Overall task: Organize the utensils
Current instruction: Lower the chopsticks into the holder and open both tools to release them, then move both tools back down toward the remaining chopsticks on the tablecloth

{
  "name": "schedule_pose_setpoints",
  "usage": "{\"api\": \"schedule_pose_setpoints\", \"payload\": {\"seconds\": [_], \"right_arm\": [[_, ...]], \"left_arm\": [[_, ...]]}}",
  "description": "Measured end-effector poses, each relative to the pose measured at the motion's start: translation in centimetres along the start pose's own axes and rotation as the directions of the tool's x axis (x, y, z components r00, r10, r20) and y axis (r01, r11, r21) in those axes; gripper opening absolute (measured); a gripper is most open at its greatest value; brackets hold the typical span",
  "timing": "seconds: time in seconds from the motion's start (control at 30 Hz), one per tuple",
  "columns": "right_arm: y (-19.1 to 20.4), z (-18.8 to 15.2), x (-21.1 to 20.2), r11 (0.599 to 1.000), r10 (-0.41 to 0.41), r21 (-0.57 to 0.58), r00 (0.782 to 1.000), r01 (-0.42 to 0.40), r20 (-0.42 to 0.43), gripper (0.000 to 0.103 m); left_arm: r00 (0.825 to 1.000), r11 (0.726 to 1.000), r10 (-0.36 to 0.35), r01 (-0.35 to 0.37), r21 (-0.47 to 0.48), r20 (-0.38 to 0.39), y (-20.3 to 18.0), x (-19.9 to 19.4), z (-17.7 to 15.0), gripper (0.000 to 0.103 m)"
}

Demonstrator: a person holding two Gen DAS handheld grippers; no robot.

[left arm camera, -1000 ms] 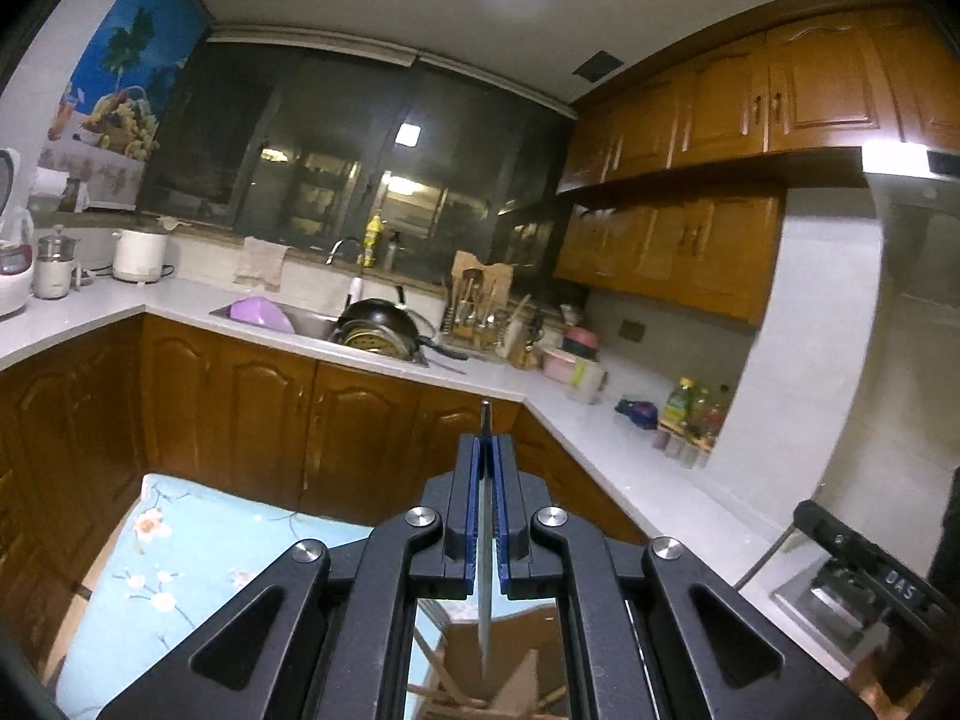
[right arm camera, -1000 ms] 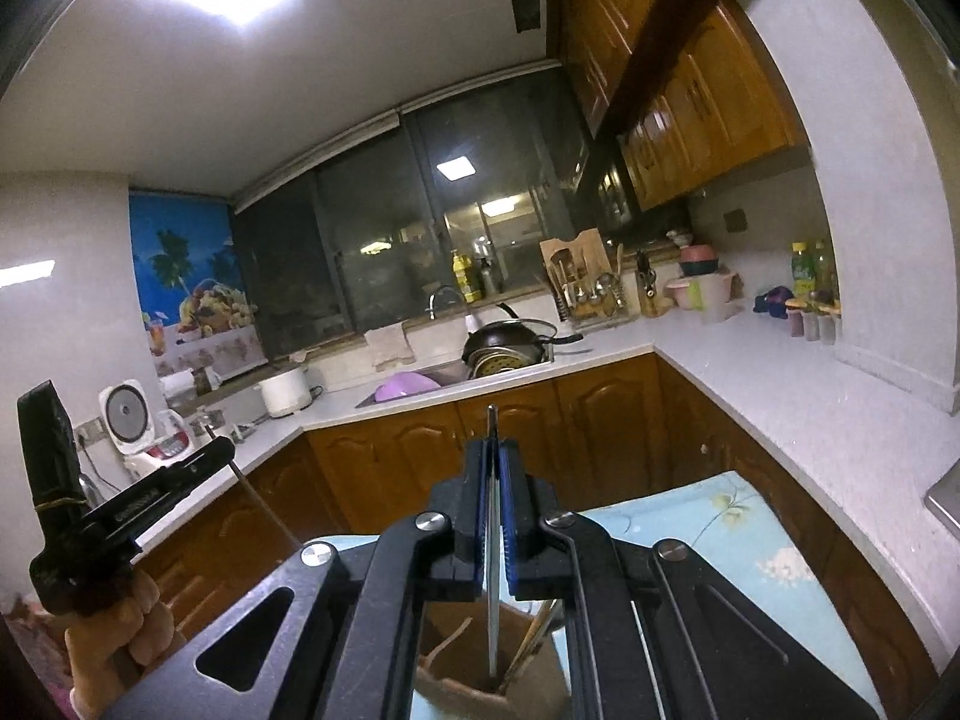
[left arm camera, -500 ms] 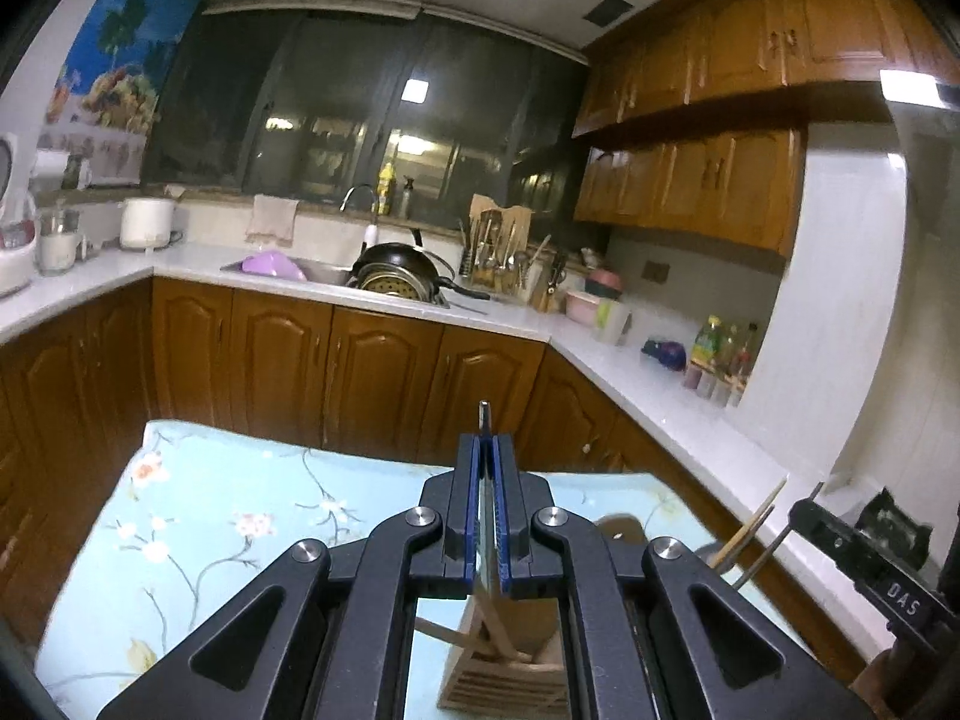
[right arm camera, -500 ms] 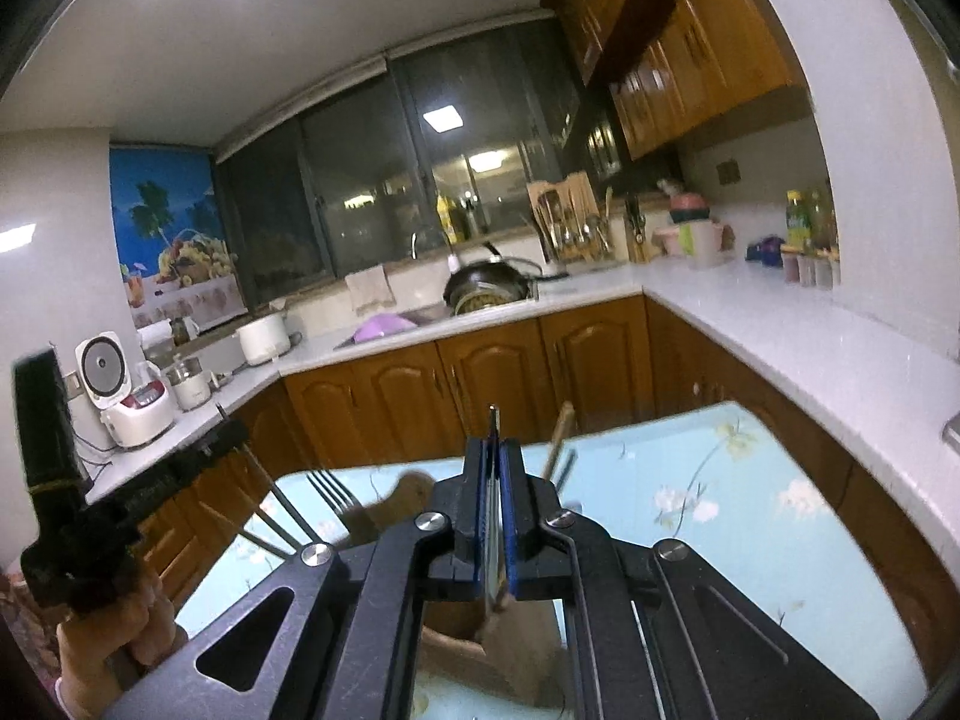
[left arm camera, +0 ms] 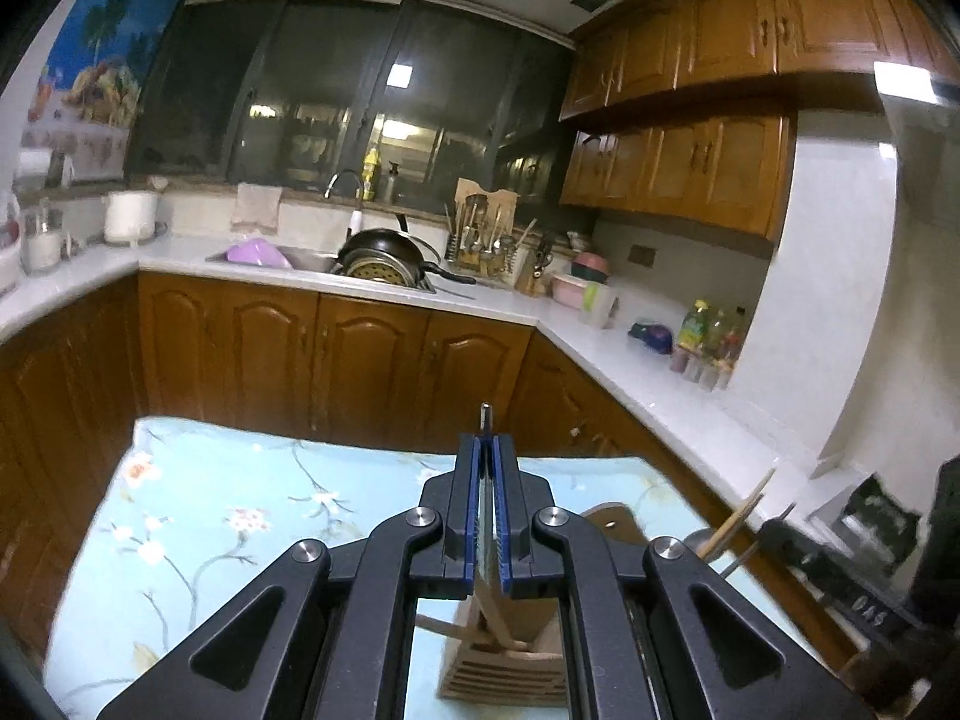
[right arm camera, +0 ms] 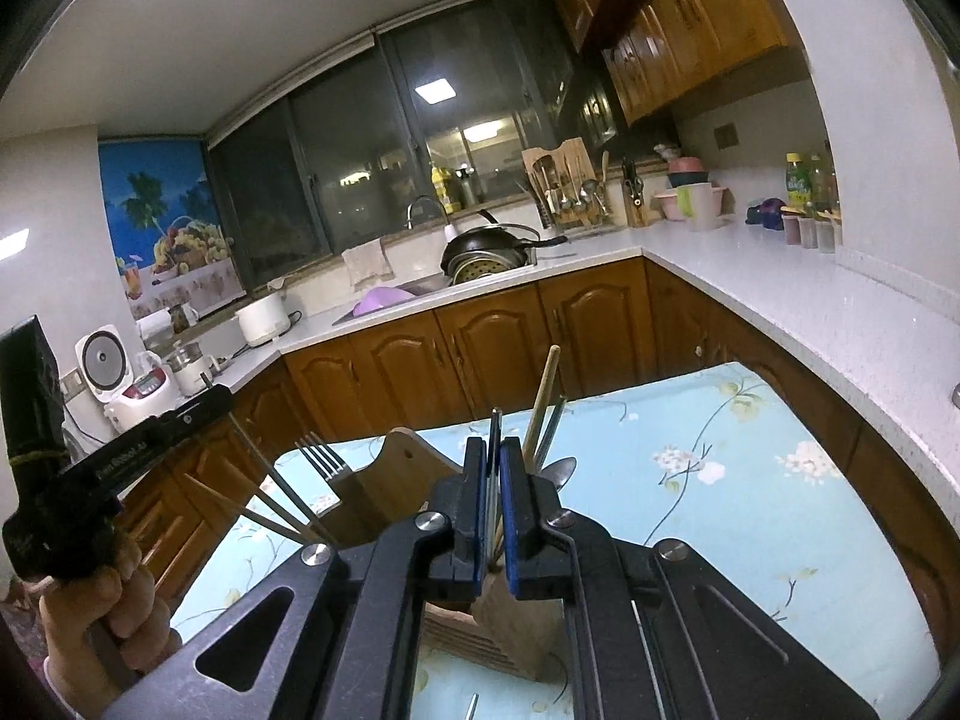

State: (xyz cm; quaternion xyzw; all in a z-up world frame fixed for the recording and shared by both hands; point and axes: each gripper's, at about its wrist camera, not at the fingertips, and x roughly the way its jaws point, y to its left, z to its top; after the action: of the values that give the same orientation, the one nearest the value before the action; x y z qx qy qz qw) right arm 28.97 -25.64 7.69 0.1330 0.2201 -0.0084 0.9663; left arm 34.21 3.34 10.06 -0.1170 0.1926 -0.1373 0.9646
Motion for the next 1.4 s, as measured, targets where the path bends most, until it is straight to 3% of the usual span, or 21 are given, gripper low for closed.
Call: {"api": "schedule_pose_setpoints", "payload": {"seconds": [0.3,0.43,0.5,0.53,0.57,0.7,0.77,0.8,0.83,0.87,0.97,1.23,1.4], "right_arm": [[-0.1,-0.4,0.1,1.000,0.001,0.007,1.000,-0.001,-0.010,0.005],[-0.3,-0.6,-0.1,1.000,0.004,0.025,1.000,-0.003,-0.007,0.012],[-0.5,-0.6,-0.4,0.999,0.005,0.040,1.000,-0.005,-0.003,0.024],[-0.6,-0.6,-0.8,0.999,0.012,0.052,1.000,-0.012,0.003,0.040],[-0.8,-0.4,-0.8,0.998,0.016,0.057,1.000,-0.016,0.007,0.044],[-0.9,-0.4,-2.4,0.998,0.020,0.067,0.999,-0.022,0.029,0.044],[-1.0,-0.5,-3.4,0.997,0.021,0.076,0.999,-0.024,0.040,0.057],[-1.0,-0.5,-3.8,0.997,0.020,0.078,0.999,-0.023,0.046,0.061],[-1.0,-0.6,-4.4,0.997,0.020,0.080,0.998,-0.025,0.053,0.069],[-1.1,-0.8,-5.0,0.996,0.023,0.080,0.998,-0.028,0.061,0.074],[-1.3,-1.3,-6.3,0.996,0.020,0.085,0.997,-0.026,0.069,0.082],[-2.1,-3.8,-9.1,0.993,0.030,0.114,0.999,-0.035,0.040,0.084],[-2.7,-5.8,-10.1,0.991,0.025,0.132,1.000,-0.025,0.002,0.084]], "left_arm": [[1.000,1.000,0.002,-0.001,0.018,-0.022,0.5,-0.1,0.6,0.003],[0.999,1.000,0.001,0.000,0.022,-0.041,0.4,-0.3,1.1,0.007],[0.999,1.000,-0.012,0.013,0.021,-0.047,0.5,-0.3,1.2,0.015],[0.999,1.000,-0.013,0.014,0.023,-0.050,0.6,-0.4,1.3,0.016],[0.999,1.000,-0.012,0.013,0.026,-0.052,0.7,-0.5,1.4,0.018],[0.999,1.000,-0.012,0.013,0.022,-0.052,0.5,-1.1,1.4,0.027],[0.998,1.000,-0.018,0.019,0.013,-0.053,0.5,-1.7,1.4,0.036],[0.999,1.000,-0.006,0.006,0.011,-0.047,0.6,-2.2,1.5,0.053],[0.999,1.000,0.006,-0.005,0.009,-0.031,0.6,-2.7,1.4,0.060],[1.000,1.000,0.010,-0.010,0.007,-0.012,0.7,-3.3,1.3,0.065],[1.000,1.000,0.003,-0.003,-0.010,0.002,1.2,-4.9,1.2,0.066],[1.000,0.998,0.020,-0.019,-0.067,0.010,2.4,-9.5,-1.7,0.074],[0.998,0.993,0.041,-0.045,-0.106,-0.048,3.1,-11.9,-4.8,0.076]]}}
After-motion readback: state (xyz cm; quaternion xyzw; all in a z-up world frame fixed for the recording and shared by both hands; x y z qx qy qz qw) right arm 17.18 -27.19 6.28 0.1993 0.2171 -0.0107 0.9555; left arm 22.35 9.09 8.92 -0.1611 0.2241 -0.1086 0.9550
